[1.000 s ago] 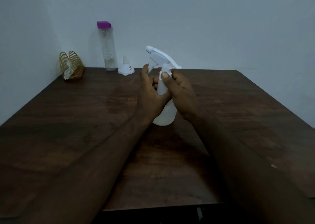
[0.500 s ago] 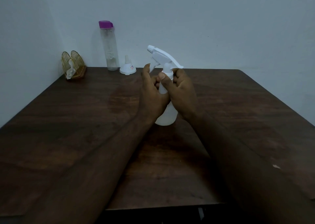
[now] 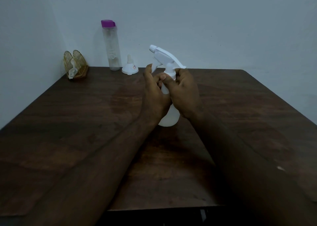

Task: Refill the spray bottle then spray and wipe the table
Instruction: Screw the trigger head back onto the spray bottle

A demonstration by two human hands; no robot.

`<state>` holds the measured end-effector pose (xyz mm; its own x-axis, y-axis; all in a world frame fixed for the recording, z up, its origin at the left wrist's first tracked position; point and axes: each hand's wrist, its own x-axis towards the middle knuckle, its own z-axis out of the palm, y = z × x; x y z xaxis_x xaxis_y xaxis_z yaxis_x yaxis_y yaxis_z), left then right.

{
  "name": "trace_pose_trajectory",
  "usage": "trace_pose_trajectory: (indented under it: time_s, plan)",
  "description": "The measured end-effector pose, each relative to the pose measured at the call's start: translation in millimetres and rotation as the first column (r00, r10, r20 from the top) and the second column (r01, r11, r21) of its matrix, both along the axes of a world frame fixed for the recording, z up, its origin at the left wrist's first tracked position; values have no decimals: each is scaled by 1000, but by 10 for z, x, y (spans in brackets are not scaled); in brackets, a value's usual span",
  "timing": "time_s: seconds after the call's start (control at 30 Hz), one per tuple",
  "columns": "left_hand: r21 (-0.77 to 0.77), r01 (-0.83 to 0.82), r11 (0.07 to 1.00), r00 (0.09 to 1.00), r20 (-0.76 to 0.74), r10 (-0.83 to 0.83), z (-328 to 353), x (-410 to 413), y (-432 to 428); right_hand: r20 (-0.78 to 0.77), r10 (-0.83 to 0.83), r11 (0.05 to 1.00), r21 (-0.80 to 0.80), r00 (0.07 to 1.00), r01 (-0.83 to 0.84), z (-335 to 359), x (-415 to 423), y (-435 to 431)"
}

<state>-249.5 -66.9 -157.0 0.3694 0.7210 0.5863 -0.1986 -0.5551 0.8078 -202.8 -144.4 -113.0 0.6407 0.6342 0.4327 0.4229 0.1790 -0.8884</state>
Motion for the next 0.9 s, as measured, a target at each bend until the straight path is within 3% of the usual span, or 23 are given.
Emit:
trace_pose_trajectory:
  time_s: [0.13,0.3,0.4,0.57,0.67,0.9]
  plan:
    - [10,0,1000,1000,7,0,-11,6,-8,-20,-43,998,46,999,44,-36,-49,19]
    - [69,46,997,999,-10,-45,-35,-28,57,-85,171,983,88,982,-163,-81,68,-88]
    - [44,62,997,998,13,-62,-81,-60,90,-98,205,977,77,974,-198,-120,137,-134]
    - [64,-155,986,959,-228,165,-106,-192,273,-163,175,984,42,971,-170,-178,258,-156]
    - [-13,-34,999,961,-276,29,-70,-305,378,-173,176,984,51,969,-170,-201,265,-156]
    - [-160,192,968,953,-205,-222,-57,-437,401,-128,176,984,26,976,-174,-256,257,-136]
